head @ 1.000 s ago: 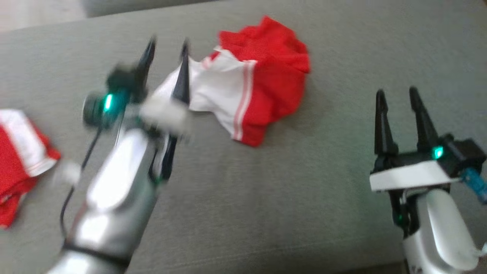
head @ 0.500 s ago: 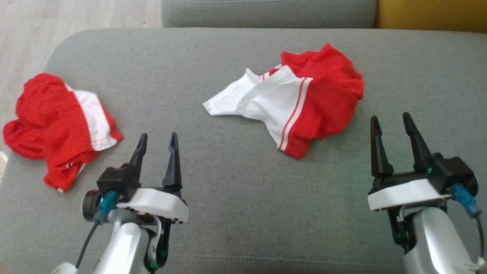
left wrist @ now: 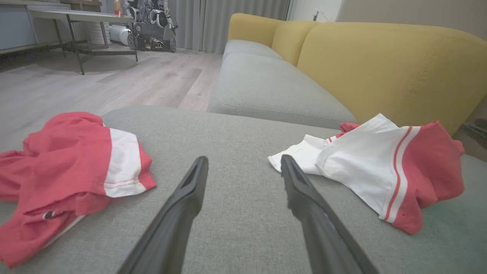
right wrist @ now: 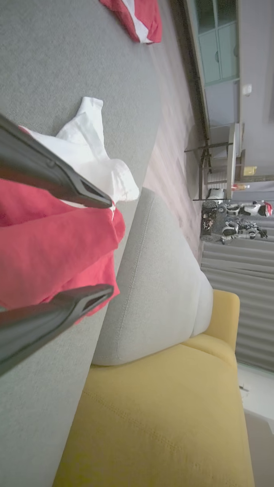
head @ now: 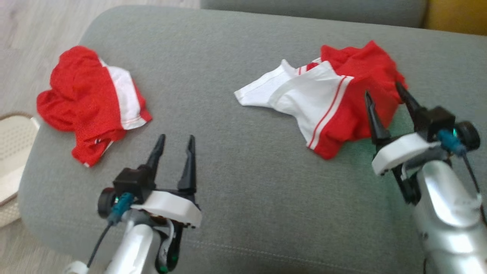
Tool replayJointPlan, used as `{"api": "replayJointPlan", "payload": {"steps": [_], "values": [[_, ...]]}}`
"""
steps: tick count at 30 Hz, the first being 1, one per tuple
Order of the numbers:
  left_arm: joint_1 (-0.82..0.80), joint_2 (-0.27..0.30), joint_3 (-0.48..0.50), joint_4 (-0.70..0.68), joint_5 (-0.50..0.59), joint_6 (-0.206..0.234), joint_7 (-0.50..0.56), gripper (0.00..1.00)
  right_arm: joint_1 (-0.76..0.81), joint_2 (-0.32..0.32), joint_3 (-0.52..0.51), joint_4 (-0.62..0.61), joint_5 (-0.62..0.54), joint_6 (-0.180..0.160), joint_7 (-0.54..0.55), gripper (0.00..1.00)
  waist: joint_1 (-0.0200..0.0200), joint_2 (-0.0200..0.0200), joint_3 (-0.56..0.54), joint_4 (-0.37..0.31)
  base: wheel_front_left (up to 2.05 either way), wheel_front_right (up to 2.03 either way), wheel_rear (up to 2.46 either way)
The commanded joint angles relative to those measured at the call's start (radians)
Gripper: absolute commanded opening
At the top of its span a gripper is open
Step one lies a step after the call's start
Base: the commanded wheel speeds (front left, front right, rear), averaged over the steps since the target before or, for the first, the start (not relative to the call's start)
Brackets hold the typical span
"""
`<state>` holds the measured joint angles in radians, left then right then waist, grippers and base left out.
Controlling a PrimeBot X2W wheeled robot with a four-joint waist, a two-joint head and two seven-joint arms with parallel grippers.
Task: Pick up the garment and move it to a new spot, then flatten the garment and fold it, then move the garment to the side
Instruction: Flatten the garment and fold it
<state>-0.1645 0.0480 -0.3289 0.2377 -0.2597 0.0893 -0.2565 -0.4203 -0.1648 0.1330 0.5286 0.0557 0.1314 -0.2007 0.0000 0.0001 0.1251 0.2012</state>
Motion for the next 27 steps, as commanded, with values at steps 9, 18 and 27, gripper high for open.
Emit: {"api": "replayJointPlan", "payload": {"steps": [9,18,27], "values": [[-0.047,0.002,-0.040,-0.032,-0.046,0.039,-0.005,1.00,-0.185,-0.074,0.117,0.190,0.031,-0.001,0.029,1.00,0.0000,-0.0001,0.041,0.067,0.00,0.00,0.00],[-0.042,0.002,-0.040,-0.020,-0.045,0.046,-0.005,1.00,-0.252,-0.068,0.175,0.230,0.124,-0.001,-0.036,0.00,0.0000,-0.0001,0.021,0.054,0.00,0.00,0.00],[-0.030,0.002,-0.035,-0.021,-0.049,0.046,-0.005,1.00,-0.345,-0.045,-0.066,0.019,0.096,-0.001,-0.061,0.00,0.0000,-0.0001,-0.037,0.039,0.00,0.00,0.00]]}}
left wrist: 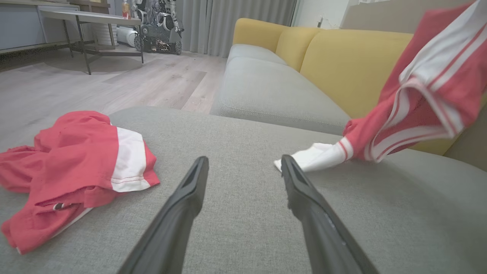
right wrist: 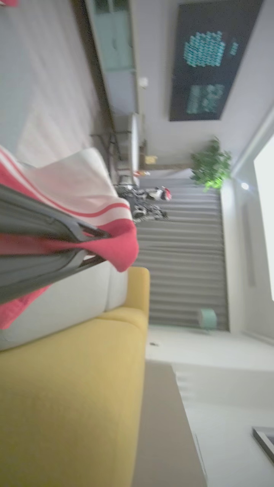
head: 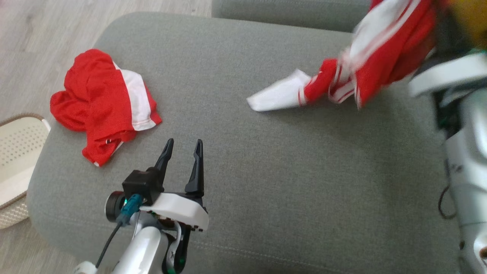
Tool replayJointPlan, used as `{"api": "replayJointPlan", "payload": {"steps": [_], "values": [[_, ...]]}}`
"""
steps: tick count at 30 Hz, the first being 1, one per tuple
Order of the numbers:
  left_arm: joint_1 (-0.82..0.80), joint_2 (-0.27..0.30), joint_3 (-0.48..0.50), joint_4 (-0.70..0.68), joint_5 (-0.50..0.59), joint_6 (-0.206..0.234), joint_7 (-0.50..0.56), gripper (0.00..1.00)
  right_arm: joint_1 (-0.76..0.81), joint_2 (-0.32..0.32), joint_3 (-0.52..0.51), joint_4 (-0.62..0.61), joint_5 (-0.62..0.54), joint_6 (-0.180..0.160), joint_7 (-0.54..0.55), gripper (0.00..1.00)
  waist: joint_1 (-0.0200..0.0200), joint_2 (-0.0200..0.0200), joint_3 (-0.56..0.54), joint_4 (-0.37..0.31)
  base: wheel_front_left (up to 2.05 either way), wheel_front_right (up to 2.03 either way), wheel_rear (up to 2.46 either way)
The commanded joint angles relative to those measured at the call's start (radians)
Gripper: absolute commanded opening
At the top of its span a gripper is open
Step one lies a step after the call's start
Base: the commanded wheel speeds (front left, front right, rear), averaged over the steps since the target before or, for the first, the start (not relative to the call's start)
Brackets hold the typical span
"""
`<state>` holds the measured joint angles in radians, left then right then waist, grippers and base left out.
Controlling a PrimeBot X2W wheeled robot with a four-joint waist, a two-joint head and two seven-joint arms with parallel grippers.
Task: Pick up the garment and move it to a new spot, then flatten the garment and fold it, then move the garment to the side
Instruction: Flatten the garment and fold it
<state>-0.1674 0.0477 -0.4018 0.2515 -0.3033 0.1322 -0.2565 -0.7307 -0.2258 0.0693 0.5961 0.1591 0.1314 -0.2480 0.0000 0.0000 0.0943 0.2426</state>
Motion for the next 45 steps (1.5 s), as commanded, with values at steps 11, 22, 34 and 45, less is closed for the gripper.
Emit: {"api": "replayJointPlan", "payload": {"steps": [11,22,34,45], "values": [[0.013,0.003,0.083,-0.048,-0.012,0.003,-0.005,1.00,0.284,0.165,0.106,-0.273,0.003,-0.001,-0.014,0.00,0.0000,0.0000,-0.028,-0.013,0.00,0.00,0.00],[0.024,0.003,0.078,-0.039,-0.011,0.000,-0.005,1.00,0.434,0.158,0.284,-0.135,-0.011,-0.001,0.020,1.00,0.0000,0.0000,-0.044,-0.055,0.00,0.00,0.00],[0.044,0.003,0.095,-0.030,-0.007,-0.010,-0.005,1.00,0.498,0.157,-0.064,-0.162,-0.130,-0.001,0.020,1.00,0.0000,0.0000,-0.080,-0.167,0.00,0.00,0.00],[0.021,0.003,0.067,0.006,-0.032,-0.012,-0.005,1.00,0.518,0.175,-0.150,-0.184,-0.104,-0.001,0.006,1.00,0.0000,0.0000,-0.051,-0.242,0.00,0.00,0.00]]}}
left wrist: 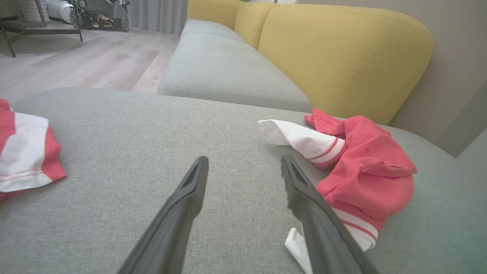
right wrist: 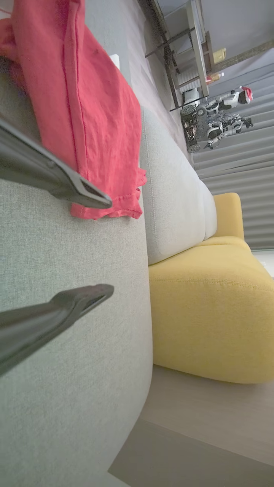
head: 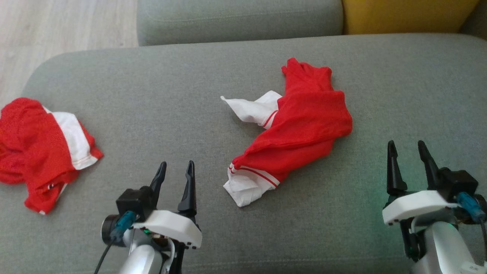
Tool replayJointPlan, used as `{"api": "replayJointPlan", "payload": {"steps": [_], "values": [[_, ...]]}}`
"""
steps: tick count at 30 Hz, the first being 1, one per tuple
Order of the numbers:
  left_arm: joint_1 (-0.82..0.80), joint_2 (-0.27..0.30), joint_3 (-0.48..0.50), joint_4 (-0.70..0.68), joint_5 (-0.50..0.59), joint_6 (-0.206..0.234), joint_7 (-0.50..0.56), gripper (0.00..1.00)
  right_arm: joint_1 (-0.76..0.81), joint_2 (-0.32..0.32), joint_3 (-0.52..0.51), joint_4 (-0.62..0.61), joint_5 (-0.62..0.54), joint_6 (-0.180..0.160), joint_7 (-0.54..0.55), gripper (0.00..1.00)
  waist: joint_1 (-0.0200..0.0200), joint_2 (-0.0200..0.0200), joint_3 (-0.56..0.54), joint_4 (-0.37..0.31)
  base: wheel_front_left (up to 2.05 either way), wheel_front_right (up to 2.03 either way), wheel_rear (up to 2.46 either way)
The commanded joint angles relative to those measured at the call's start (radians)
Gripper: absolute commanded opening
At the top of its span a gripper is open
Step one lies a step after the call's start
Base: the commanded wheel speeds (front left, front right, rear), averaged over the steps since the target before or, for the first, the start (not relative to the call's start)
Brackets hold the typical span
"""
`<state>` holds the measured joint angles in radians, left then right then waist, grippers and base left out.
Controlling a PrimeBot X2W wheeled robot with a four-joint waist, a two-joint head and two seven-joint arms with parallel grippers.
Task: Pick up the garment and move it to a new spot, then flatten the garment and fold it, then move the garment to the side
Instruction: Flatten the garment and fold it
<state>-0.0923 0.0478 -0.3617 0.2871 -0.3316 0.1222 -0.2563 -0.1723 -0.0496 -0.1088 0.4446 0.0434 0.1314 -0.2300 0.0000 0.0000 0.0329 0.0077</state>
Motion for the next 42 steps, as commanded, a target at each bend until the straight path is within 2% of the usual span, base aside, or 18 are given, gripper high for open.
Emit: {"api": "replayJointPlan", "payload": {"steps": [1,13,21,27,28,29,30,37,42], "values": [[-0.059,0.002,0.025,-0.029,-0.003,-0.002,-0.005,1.00,-0.047,-0.001,0.032,-0.028,0.024,-0.001,-0.013,1.00,0.0000,0.0000,0.017,-0.009,0.00,0.00,0.00],[-0.117,0.002,-0.017,-0.015,0.005,-0.004,-0.005,1.00,-0.223,-0.001,0.049,0.135,0.157,-0.001,0.046,1.00,0.0000,0.0000,0.100,0.040,0.00,0.00,0.00],[-0.143,0.002,-0.045,-0.012,0.002,0.004,-0.006,1.00,-0.343,-0.011,0.009,0.311,0.279,-0.001,0.106,1.00,0.0000,0.0000,0.149,0.108,0.00,0.00,0.00],[-0.150,0.002,-0.052,-0.015,0.001,0.010,-0.006,1.00,-0.395,-0.034,0.033,0.417,0.341,-0.001,0.123,1.00,0.0000,0.0000,0.168,0.141,0.00,0.00,0.00],[-0.150,0.002,-0.052,-0.015,0.001,0.011,-0.006,1.00,-0.398,-0.034,0.035,0.431,0.349,-0.001,0.126,0.47,0.0000,0.0000,0.168,0.143,0.00,0.00,0.00],[-0.150,0.002,-0.052,-0.015,0.000,0.011,-0.006,1.00,-0.401,-0.035,0.036,0.443,0.355,-0.001,0.126,0.16,0.0000,0.0000,0.168,0.144,0.00,0.00,0.00],[-0.150,0.002,-0.052,-0.015,0.000,0.012,-0.006,1.00,-0.404,-0.035,0.037,0.453,0.360,-0.001,0.123,0.00,0.0000,0.0000,0.166,0.144,0.00,0.00,0.00],[-0.136,0.002,-0.044,-0.009,0.001,0.016,-0.006,1.00,-0.407,-0.049,0.051,0.489,0.339,-0.001,0.058,0.00,0.0000,0.0000,0.133,0.113,0.00,0.00,0.00],[-0.123,0.002,-0.038,-0.010,-0.002,0.016,-0.006,1.00,-0.408,-0.095,0.046,0.480,0.280,-0.001,0.017,0.00,0.0000,0.0000,0.097,0.074,0.00,0.00,0.00]]}}
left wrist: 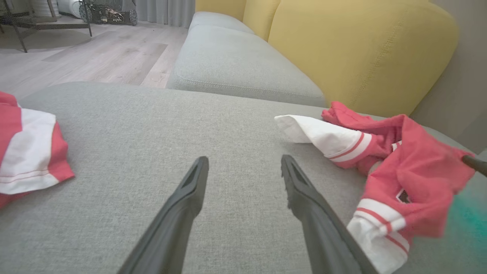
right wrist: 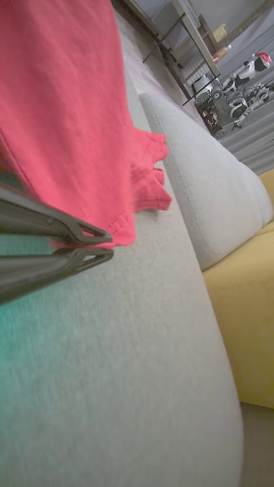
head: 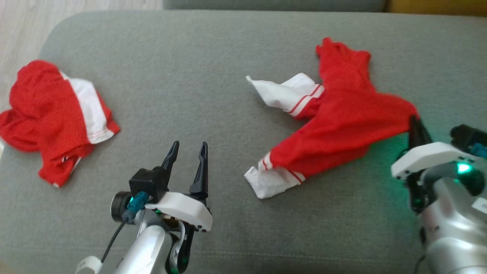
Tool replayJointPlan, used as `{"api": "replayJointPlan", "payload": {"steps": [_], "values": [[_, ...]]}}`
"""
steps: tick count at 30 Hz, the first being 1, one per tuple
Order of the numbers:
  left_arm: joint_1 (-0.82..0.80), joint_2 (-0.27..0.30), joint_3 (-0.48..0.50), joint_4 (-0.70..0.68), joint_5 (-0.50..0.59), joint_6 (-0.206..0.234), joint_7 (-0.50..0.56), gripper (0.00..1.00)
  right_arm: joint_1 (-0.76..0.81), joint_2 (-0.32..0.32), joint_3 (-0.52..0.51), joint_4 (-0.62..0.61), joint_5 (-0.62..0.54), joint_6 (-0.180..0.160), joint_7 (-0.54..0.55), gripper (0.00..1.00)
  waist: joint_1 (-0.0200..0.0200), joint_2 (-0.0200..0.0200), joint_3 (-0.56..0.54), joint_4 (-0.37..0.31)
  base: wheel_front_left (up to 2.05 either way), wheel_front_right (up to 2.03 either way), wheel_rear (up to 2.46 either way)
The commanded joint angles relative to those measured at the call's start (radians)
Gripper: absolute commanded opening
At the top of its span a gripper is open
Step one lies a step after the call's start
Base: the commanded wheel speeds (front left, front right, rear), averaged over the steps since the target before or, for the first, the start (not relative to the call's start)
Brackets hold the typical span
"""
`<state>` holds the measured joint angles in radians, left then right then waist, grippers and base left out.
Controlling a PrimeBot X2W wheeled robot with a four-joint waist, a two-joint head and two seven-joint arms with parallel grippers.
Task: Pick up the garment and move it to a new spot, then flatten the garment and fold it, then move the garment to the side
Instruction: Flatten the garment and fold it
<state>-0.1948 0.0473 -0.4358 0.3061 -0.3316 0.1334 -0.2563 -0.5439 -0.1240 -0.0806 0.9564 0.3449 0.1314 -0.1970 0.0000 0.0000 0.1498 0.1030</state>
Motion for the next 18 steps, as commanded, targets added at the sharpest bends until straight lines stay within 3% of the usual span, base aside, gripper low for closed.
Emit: {"api": "replayJointPlan", "payload": {"steps": [1,6,10,14,16,18], "values": [[-0.017,0.003,0.037,-0.030,-0.003,0.006,-0.006,1.00,-0.036,-0.037,0.017,-0.037,-0.043,-0.001,-0.021,0.00,0.0000,0.0000,-0.026,-0.030,0.00,0.00,0.00],[-0.005,0.003,0.042,-0.040,-0.008,0.009,-0.006,1.00,-0.022,-0.144,-0.035,-0.067,-0.197,-0.001,-0.031,0.00,0.0000,0.0000,-0.048,-0.069,0.00,0.00,0.00],[-0.002,0.003,0.039,-0.046,-0.013,0.010,-0.006,1.00,0.006,-0.206,-0.145,-0.091,-0.327,-0.001,0.015,0.00,0.0000,0.0000,-0.050,-0.095,0.00,0.00,0.00],[-0.003,0.003,0.033,-0.048,-0.016,0.011,-0.006,1.00,0.042,-0.212,-0.255,-0.121,-0.412,-0.001,0.058,0.00,0.0000,0.0000,-0.046,-0.107,0.00,0.00,0.00],[-0.005,0.003,0.031,-0.050,-0.018,0.013,-0.006,1.00,0.064,-0.185,-0.321,-0.144,-0.452,-0.001,0.084,0.00,0.0000,0.0000,-0.042,-0.116,0.00,0.00,0.00],[-0.007,0.003,0.027,-0.047,-0.017,0.011,-0.006,1.00,0.084,-0.151,-0.357,-0.169,-0.490,-0.001,0.097,1.00,0.0000,0.0000,-0.037,-0.123,0.00,0.00,0.00]]}}
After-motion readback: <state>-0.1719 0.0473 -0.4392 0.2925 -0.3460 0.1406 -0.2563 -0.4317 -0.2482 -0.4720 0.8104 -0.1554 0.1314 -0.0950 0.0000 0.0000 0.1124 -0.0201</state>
